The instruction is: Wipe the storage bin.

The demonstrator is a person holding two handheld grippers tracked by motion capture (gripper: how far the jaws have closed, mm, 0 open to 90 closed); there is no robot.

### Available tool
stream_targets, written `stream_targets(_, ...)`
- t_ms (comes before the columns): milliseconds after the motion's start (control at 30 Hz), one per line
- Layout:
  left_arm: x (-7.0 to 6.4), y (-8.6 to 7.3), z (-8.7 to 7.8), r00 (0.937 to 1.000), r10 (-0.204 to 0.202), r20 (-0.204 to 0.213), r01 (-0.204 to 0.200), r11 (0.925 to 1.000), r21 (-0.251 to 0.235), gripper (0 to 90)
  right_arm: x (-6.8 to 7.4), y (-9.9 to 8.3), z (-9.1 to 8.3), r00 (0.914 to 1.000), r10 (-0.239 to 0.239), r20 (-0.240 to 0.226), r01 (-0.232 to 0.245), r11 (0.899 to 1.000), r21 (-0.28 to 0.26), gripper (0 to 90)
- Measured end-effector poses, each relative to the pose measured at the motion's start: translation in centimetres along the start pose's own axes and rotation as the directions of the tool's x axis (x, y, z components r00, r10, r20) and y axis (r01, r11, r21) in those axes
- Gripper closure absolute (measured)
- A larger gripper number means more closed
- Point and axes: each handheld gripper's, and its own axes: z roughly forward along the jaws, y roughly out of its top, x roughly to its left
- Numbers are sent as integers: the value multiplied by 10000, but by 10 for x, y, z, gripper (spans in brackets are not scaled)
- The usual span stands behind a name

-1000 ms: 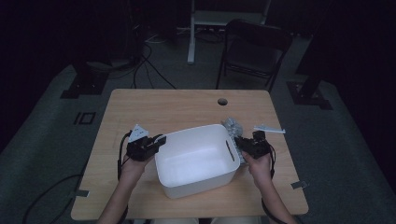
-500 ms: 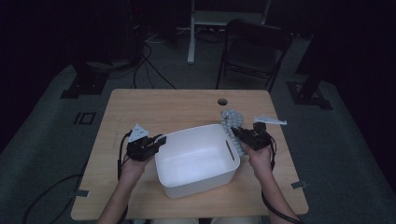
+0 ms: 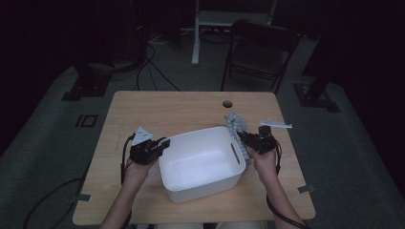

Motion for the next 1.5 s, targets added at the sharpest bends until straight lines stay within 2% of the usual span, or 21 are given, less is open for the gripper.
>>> stream_targets(200, 0, 0, 0, 10000, -21, -6, 21, 10000, -9, 755, -4, -5, 5, 9998, 184, 22, -184, 9997, 130, 767)
stream_targets(333, 0, 0, 0, 10000, 1, 0, -1, 10000, 1, 755, -3, -9, 13, 9980, -104, 629, 61, 9977, 681, 767)
stream_targets(400, 0, 0, 0, 10000, -4, 27, 4, 10000, 1, 755, -9, -12, 15, 9987, 300, 411, -326, 9974, 648, 766)
stream_targets(633, 1, 0, 0, 9999, 1, 108, -1, 10000, 5, 753, -12, -9, 10, 9988, 391, 304, -408, 9976, 567, 763)
stream_targets(667, 2, 0, 0, 9999, -17, 143, 17, 10000, -14, 752, -14, -8, 5, 9980, 624, 140, -628, 9975, 309, 762)
stream_targets(700, 2, 0, 0, 9999, -17, 143, 17, 10000, -14, 752, -14, -8, 5, 9980, 624, 140, -628, 9975, 309, 762)
stream_targets(733, 2, 0, 0, 9999, -27, 142, 27, 10000, -18, 752, -16, -7, -2, 9965, 839, -14, -839, 9965, 3, 762)
stream_targets(900, 2, -1, 0, 9999, 22, 153, -21, 10000, -25, 752, -17, -4, -17, 9949, 985, -225, -993, 9943, -399, 759)
stream_targets(933, 2, -1, 0, 9999, 24, 165, -24, 10000, -22, 752, -16, -3, -24, 9952, 938, -265, -950, 9943, -487, 759)
stream_targets(1033, 2, -1, 0, 9999, 23, 164, -23, 10000, -21, 752, -14, -3, -31, 9961, 847, -254, -861, 9947, -558, 759)
stream_targets(1067, 2, -1, 0, 9999, 24, 168, -24, 10000, -21, 751, -10, -3, -40, 9978, 641, -138, -648, 9960, -622, 758)
stream_targets(1133, 2, -1, 0, 9999, 30, 155, -30, 10000, -17, 751, -9, -4, -43, 9981, 599, -138, -607, 9960, -663, 758)
stream_targets(1200, 1, -1, 0, 9999, 57, 121, -57, 10000, -36, 752, -3, -9, -56, 9997, 247, 28, -244, 9975, -659, 754)
stream_targets(1300, 1, -1, 0, 9999, 50, 113, -50, 10000, -32, 752, 2, -14, -65, 10000, 48, -49, -51, 9975, -704, 754)
stream_targets(1333, 1, -1, 0, 9999, 69, 107, -69, 10000, -23, 752, 5, -19, -71, 10000, -11, -91, 4, 9970, -776, 754)
stream_targets(1500, 1, -1, 0, 9999, 47, 133, -47, 10000, -30, 752, 9, -32, -81, 10000, -64, -11, 63, 9967, -812, 754)
